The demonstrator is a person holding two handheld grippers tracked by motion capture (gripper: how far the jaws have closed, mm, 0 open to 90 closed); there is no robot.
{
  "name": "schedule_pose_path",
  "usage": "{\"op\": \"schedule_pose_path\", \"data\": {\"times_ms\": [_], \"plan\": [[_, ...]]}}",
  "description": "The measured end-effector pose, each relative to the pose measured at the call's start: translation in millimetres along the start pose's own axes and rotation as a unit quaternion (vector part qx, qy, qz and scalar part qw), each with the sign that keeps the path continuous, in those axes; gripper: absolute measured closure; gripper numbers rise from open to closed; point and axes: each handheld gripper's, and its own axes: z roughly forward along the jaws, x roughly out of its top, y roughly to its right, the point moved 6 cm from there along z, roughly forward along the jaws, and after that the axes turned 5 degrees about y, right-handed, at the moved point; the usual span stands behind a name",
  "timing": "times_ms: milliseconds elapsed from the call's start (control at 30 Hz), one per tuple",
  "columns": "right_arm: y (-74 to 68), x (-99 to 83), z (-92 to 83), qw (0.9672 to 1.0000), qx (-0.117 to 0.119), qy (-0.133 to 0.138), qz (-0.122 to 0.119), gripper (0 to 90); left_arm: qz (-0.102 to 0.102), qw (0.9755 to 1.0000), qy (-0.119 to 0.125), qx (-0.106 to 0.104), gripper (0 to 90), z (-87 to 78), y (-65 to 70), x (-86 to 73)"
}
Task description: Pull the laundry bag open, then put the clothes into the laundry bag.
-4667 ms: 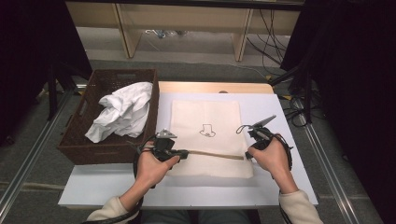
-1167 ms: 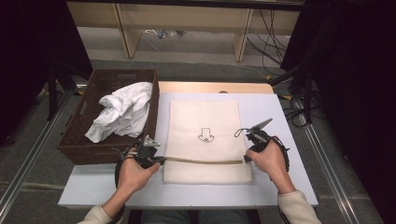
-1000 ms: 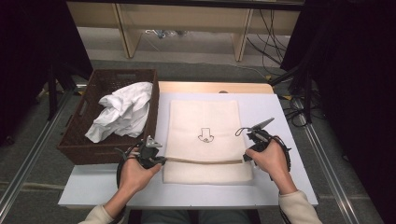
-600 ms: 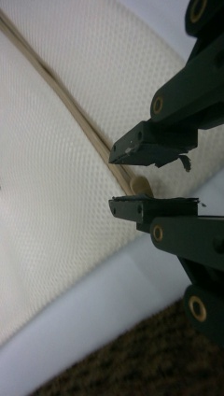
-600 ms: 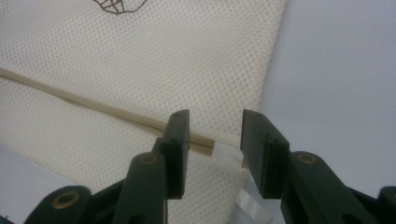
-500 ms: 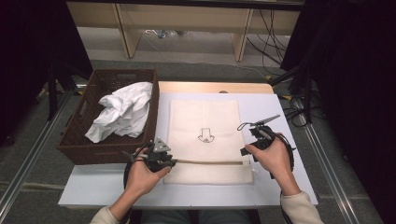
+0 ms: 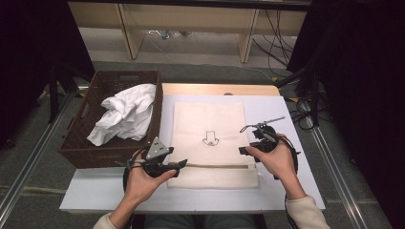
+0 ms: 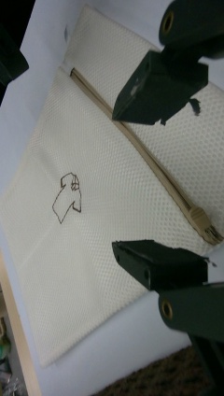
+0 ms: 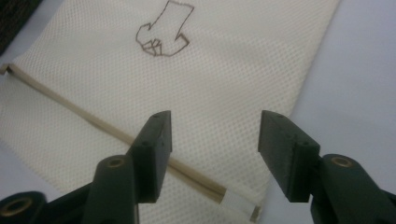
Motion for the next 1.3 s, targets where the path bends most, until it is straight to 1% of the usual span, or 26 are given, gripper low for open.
{"op": "schedule_pose_path", "data": {"times_ms": [33,67,100,200,233,300,333,400,433,500,567,600,633,667,700,733,800,833,867,933,967,1000,1033,1100,1133,1300], "plan": [[1.6,1.3,-1.1,1.0,-0.007,0.007,0.0,41.0,0.001,1.0,0.0,0.005,24.7,-1.4,-1.8,0.1],[2.5,1.6,-1.8,0.9999,-0.005,0.009,-0.003,39.6,0.002,0.9999,0.002,0.013,22.1,-3.7,-3.6,0.7],[3.8,2.2,-2.6,0.9999,-0.01,0.014,-0.001,37.4,0.004,0.9998,0.006,0.017,20.6,-5.3,-4.7,1.7],[5.1,2.3,-2.7,0.9998,-0.009,0.018,-0.005,31.2,0.011,0.9995,0.011,0.026,17.4,-9.0,-5.0,4.3],[6.9,3.2,-2.1,0.9996,-0.006,0.022,-0.016,29.5,0.014,0.9995,0.012,0.026,17.3,-9.7,-4.9,4.8],[6.2,3.9,-2.9,0.9996,-0.007,0.022,-0.015,28.4,0.012,0.9995,0.012,0.025,17.0,-10.1,-3.4,4.6],[6.3,4.8,-3.5,0.9994,-0.009,0.027,-0.019,28.0,0.015,0.9995,0.012,0.024,16.2,-9.9,-3.6,4.4],[4.8,5.3,-3.9,0.9994,0.001,0.023,-0.024,27.9,0.016,0.9995,0.012,0.026,16.2,-9.6,-3.9,3.6],[3.8,6.0,-3.5,0.9994,-0.002,0.027,-0.022,28.0,0.012,0.9995,0.01,0.026,16.2,-9.3,-3.8,2.8],[1.2,6.7,-3.1,0.9992,-0.004,0.027,-0.029,28.5,0.017,0.9994,0.008,0.028,16.2,-9.5,-4.8,2.3],[-1.6,8.3,-2.2,0.9991,0.006,0.027,-0.033,29.2,0.017,0.9994,0.008,0.029,16.2,-9.8,-5.5,2.3],[-3.0,9.2,-1.6,0.9988,0.008,0.031,-0.038,29.4,0.011,0.9994,0.011,0.03,16.2,-9.5,-4.9,2.5],[-6.1,8.9,-1.4,0.9993,0.004,0.028,-0.026,29.4,0.018,0.9993,0.01,0.029,16.2,-10.2,-5.6,3.0],[-5.1,9.7,-1.1,0.9986,0.012,0.029,-0.043,29.6,0.018,0.9994,0.011,0.029,16.2,-10.3,-5.5,3.1],[-5.0,10.7,-0.5,0.9984,0.011,0.033,-0.045,29.7,0.018,0.9994,0.01,0.029,16.2,-10.5,-5.6,3.1],[-5.1,10.8,-0.4,0.9984,0.01,0.033,-0.044,29.7,0.019,0.9994,0.011,0.026,16.2,-10.5,-5.7,3.2],[-5.2,10.3,-0.3,0.9987,0.008,0.031,-0.04,29.8,0.016,0.9993,0.013,0.031,16.2,-11.3,-6.4,3.8],[-4.8,10.0,-0.7,0.9983,0.013,0.031,-0.048,29.8,0.012,0.9994,0.013,0.03,16.2,-11.4,-6.0,4.1],[-5.5,9.5,-0.8,0.9986,0.011,0.03,-0.042,29.8,0.016,0.9993,0.014,0.031,16.2,-11.8,-6.9,4.8],[-5.8,9.4,-0.4,0.9987,0.011,0.03,-0.04,29.7,0.011,0.9993,0.017,0.031,16.2,-11.8,-7.4,4.9],[-5.4,9.3,-0.3,0.9984,0.014,0.028,-0.048,29.8,0.013,0.9992,0.016,0.033,16.2,-12.1,-8.3,4.9],[-5.6,9.5,0.0,0.9983,0.012,0.029,-0.048,29.7,0.009,0.9992,0.016,0.034,16.2,-12.1,-8.5,4.6],[-6.4,9.1,0.0,0.9987,0.015,0.026,-0.042,29.7,0.011,0.9992,0.015,0.035,16.2,-12.2,-9.3,4.3],[-6.8,9.6,0.9,0.9987,0.012,0.028,-0.04,29.7,0.011,0.9993,0.015,0.032,16.2,-12.4,-9.4,4.2],[-6.7,9.6,1.1,0.9987,0.013,0.026,-0.042,29.8,0.012,0.9992,0.016,0.036,16.2,-13.1,-9.8,4.7],[-12.2,10.3,1.6,0.9981,0.019,0.031,-0.05,33.5,0.013,0.999,0.023,0.036,16.3,-15.9,-10.6,8.6]]}}
